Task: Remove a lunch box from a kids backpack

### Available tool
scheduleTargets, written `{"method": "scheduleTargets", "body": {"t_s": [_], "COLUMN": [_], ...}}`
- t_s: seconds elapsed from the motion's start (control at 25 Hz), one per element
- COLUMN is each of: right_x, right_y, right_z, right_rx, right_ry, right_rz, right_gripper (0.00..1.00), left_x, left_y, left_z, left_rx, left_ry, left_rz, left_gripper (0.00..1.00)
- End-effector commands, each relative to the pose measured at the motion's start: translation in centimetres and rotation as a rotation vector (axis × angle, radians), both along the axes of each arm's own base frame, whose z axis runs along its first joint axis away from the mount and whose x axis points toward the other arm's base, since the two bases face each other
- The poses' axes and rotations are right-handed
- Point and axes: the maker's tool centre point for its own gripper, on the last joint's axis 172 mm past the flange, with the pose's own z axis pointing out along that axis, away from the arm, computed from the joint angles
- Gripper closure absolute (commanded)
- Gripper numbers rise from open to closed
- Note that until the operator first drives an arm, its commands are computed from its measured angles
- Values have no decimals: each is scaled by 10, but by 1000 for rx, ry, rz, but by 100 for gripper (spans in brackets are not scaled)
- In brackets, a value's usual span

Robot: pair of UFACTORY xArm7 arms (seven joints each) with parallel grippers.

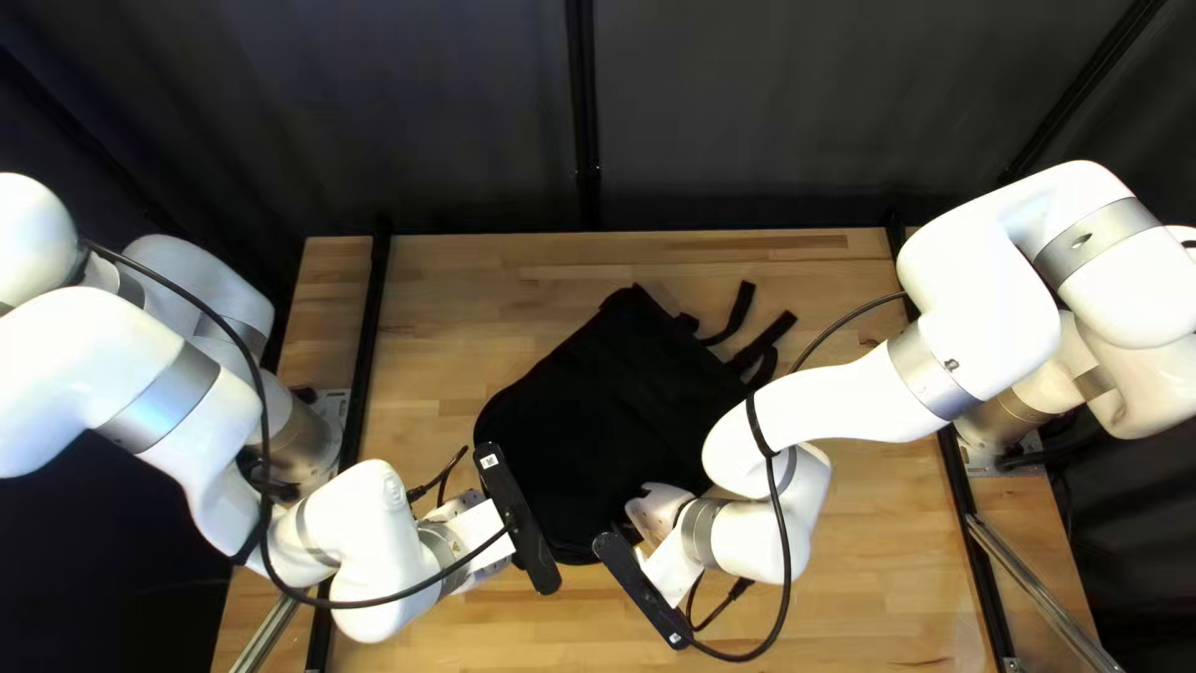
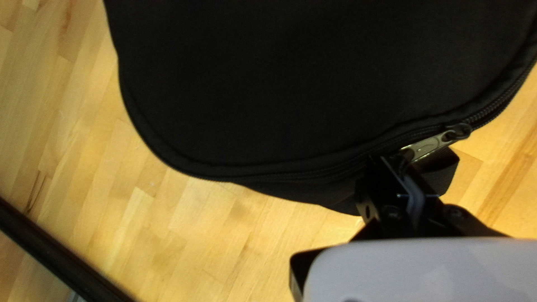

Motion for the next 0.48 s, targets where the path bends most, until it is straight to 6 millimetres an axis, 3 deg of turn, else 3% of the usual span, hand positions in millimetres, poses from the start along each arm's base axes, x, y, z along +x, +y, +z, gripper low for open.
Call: {"method": "scheduleTargets", "body": {"t_s": [0.04, 0.48], "right_x": [-1, -1], "right_y": [3, 6], "right_z": [0, -2], "right_rx": [1, 4], "right_ry": [0, -5], "right_rz": [5, 21], "right_gripper": [100, 100], "left_x": [-4, -18], "left_y": [4, 15], "left_z": [9, 18], "left_rx": [8, 20], "left_ry": [5, 23], "left_rz": [7, 39], "left_gripper": [100, 100]}}
